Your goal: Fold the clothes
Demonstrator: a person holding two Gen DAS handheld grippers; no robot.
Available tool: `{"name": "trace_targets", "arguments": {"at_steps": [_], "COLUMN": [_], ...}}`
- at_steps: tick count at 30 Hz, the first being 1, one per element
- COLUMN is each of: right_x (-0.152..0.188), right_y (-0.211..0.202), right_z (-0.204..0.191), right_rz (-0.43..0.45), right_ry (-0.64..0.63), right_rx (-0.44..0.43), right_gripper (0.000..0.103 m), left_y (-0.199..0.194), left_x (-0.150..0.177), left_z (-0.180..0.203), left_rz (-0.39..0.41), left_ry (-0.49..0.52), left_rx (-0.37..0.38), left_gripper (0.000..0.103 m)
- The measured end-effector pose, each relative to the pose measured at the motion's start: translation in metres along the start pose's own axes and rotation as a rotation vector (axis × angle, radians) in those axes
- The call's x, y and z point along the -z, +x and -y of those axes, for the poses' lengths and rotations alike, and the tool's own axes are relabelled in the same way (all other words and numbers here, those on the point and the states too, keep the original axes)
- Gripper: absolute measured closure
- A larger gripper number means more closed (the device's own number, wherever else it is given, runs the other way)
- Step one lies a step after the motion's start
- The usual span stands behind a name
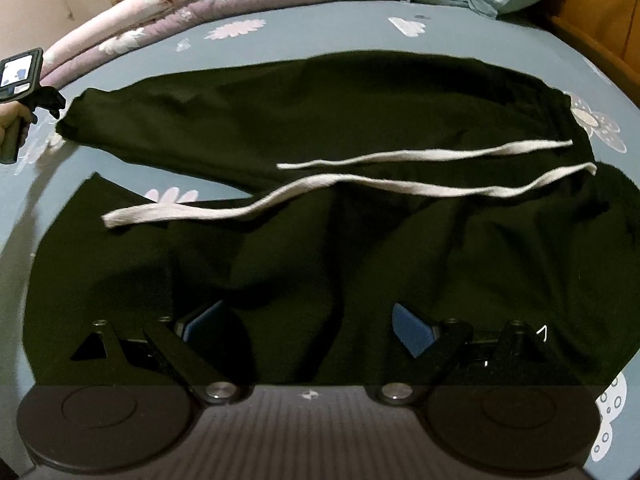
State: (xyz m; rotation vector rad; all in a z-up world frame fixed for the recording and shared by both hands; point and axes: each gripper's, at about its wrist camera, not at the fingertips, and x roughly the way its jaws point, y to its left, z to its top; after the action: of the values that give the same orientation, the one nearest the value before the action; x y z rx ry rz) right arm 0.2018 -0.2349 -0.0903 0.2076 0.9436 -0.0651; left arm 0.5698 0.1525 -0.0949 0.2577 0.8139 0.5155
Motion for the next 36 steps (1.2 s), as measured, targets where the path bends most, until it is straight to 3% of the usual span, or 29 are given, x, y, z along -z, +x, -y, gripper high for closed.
{"name": "trace_targets", "arguments": {"at_steps": [5,9,13,16,19,22,25,28,32,36], "right_x": [0.0,0.001,0.004,0.008,0.013,0.019,0.029,0.039,0.052,0.06], "right_y": [-0.02,-0.04,-0.06,-0.075,-0.087,-0.096,-0.108,-0.118,-0.126,-0.126], "right_z": [-0.005,-0.005,-0.006,-0.006,-0.002,0.002,0.008,0.016,0.028,0.038], "right_rz": [0.032,0.065,0.096,0.116,0.123,0.123,0.129,0.13,0.13,0.128], "right_ry": [-0.013,-0.013,-0.019,-0.019,-0.009,0.01,0.025,0.045,0.076,0.108], "right_rx": [-0.011,-0.018,-0.03,-0.047,-0.063,-0.072,-0.076,-0.071,-0.069,-0.068], "right_gripper": [0.01,0.01,0.01,0.01,0.01,0.01,0.01,0.01,0.01,0.01], "left_y": [-0.019,-0.042,-0.083,-0.13,-0.18,-0.221,-0.25,-0.272,-0.305,-0.328], "left_x": [0.004,0.02,0.05,0.085,0.128,0.171,0.209,0.239,0.266,0.275], "left_z": [-0.018,-0.027,-0.024,-0.018,-0.003,0.013,0.021,0.028,0.029,0.02], "left_rz": [-0.019,-0.037,-0.041,-0.021,-0.025,-0.079,-0.15,-0.158,-0.077,-0.058], "left_ry": [-0.015,-0.024,0.046,0.104,0.192,0.273,0.275,0.302,0.378,0.351], "left_rx": [0.05,0.145,0.247,0.407,0.551,0.672,0.794,0.797,0.738,0.786], "left_gripper": [0.048,0.047,0.047,0.038,0.038,0.038,0.038,0.038,0.038,0.035]}}
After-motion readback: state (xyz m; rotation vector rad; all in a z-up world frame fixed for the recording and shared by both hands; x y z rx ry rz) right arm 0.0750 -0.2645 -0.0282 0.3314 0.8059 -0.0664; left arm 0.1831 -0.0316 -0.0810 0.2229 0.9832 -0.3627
